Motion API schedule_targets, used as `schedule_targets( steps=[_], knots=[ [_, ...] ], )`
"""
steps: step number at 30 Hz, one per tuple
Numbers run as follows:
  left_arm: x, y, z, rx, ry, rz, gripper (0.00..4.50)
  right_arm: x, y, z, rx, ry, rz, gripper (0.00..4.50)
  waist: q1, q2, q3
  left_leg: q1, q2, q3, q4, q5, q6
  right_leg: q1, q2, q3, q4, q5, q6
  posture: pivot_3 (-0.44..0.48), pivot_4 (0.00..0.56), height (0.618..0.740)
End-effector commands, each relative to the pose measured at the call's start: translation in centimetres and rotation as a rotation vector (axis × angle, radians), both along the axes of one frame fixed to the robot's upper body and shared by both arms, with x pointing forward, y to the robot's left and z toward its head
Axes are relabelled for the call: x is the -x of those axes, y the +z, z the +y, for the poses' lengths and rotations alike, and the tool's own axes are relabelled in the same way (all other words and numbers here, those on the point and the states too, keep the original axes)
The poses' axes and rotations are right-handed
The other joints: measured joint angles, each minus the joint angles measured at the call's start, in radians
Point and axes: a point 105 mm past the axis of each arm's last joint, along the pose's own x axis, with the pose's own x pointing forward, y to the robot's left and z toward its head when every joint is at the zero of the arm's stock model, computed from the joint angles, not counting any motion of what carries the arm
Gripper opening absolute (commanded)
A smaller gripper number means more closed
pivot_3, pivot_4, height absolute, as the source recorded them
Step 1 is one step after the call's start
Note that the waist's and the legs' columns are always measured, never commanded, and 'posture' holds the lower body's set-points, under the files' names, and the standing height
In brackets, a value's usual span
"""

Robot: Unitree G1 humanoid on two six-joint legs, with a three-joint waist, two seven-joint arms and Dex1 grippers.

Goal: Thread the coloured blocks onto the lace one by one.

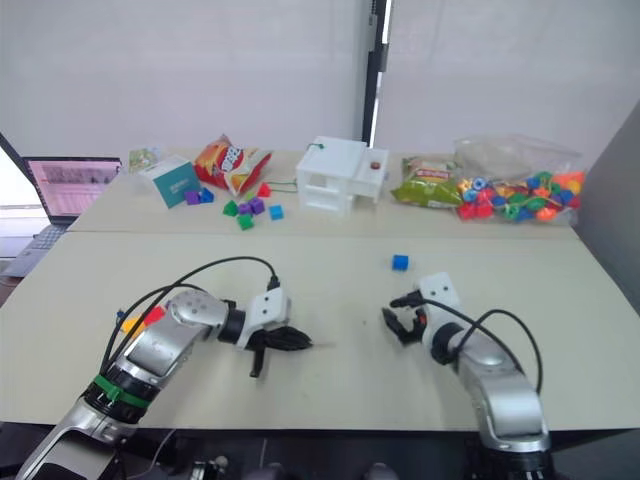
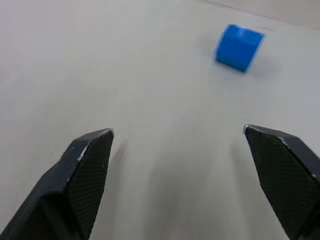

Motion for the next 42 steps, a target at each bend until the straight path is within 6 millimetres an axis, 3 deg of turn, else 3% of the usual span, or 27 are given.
schedule_targets(
  steps=[1,5,12,16,17,25,28,31,35,37,39,42],
  knots=[
    [0.1,1.1,-0.2,0.03,-0.003,-0.033,0.0,-1.3,1.3,0.4,0.005,-0.13,-0.085,4.43,-0.003,0.0,0.0,-0.001,-0.001,0.001,0.0,0.0,0.0,-0.004,0.0,0.001,0.003,0.0,0.0,0.0,0.15,0.74],
    [0.0,1.0,-0.2,0.028,0.006,-0.034,0.0,-4.6,1.0,1.4,-0.01,-0.231,-0.129,4.43,-0.006,0.0,0.0,-0.004,-0.002,0.001,0.001,0.001,-0.001,-0.007,-0.001,0.002,0.005,0.0,0.0,0.0,0.15,0.74],
    [0.1,1.1,-0.1,0.03,0.016,-0.034,0.0,-9.5,-0.1,0.3,-0.037,-0.301,-0.135,4.43,-0.017,0.0,0.0,-0.003,-0.002,0.001,-0.001,0.002,-0.003,-0.007,0.0,0.001,0.006,0.0,0.0,0.0,0.15,0.74],
    [0.1,1.1,0.0,0.03,0.021,-0.032,0.0,-11.0,-1.0,0.0,-0.069,-0.286,-0.105,4.43,-0.024,0.0,0.0,-0.003,-0.001,0.002,-0.002,0.003,-0.005,-0.007,0.0,0.002,0.009,0.0,0.0,0.0,0.15,0.74],
    [0.1,1.1,0.0,0.03,0.023,-0.032,0.0,-11.1,-1.2,0.2,-0.107,-0.272,-0.101,3.93,-0.026,0.0,0.0,-0.003,-0.001,0.002,-0.002,0.003,-0.005,-0.007,0.0,0.002,0.009,0.0,0.0,0.0,0.15,0.74],
    [0.1,1.1,0.2,0.031,0.033,-0.028,0.0,-10.9,-1.4,1.5,-0.164,-0.212,-0.138,1.28,-0.038,0.0,0.0,-0.003,0.0,0.001,-0.002,0.002,-0.004,-0.007,0.001,0.002,0.01,0.0,0.0,0.0,0.15,0.74],
    [0.1,1.1,0.1,0.03,0.032,-0.028,0.0,-10.5,-1.2,1.6,-0.18,-0.206,-0.153,1.24,-0.04,0.0,0.0,-0.002,0.0,0.001,-0.003,0.003,-0.004,-0.007,0.001,0.002,0.01,0.0,0.0,0.0,0.15,0.74],
    [0.3,1.0,0.2,0.032,0.03,-0.028,0.0,-9.0,-0.5,2.0,-0.188,-0.187,-0.183,1.24,-0.038,0.0,0.0,-0.003,0.0,0.001,-0.004,0.003,-0.004,-0.007,0.001,0.002,0.01,0.0,0.0,0.0,0.15,0.74],
    [0.1,1.2,0.4,0.032,0.036,-0.033,0.0,-0.3,1.0,6.1,-0.157,-0.018,-0.199,1.24,-0.025,0.003,-0.001,-0.006,0.001,-0.001,-0.004,0.002,-0.004,-0.01,0.001,0.001,0.011,0.0,0.0,0.0,0.15,0.74],
    [0.1,1.3,0.5,0.032,0.037,-0.035,0.0,3.0,0.7,7.0,-0.145,0.009,-0.148,1.24,-0.025,0.003,-0.001,-0.008,0.001,-0.001,-0.005,0.002,-0.003,-0.013,0.001,0.001,0.011,0.0,0.0,0.0,0.15,0.74],
    [0.0,1.3,0.6,0.031,0.039,-0.035,0.0,5.2,0.0,7.5,-0.136,0.023,-0.085,1.24,-0.031,0.003,-0.001,-0.008,0.0,0.001,-0.005,0.001,-0.002,-0.012,0.0,0.002,0.009,0.0,0.0,0.0,0.15,0.74],
    [0.0,1.3,0.8,0.025,0.039,-0.035,0.0,6.8,-1.9,7.8,-0.12,0.027,0.024,1.24,-0.021,0.002,-0.001,-0.002,0.001,0.0,0.0,0.001,-0.002,-0.005,0.001,0.001,0.004,0.0,-0.001,0.0,0.15,0.74]
  ],
)
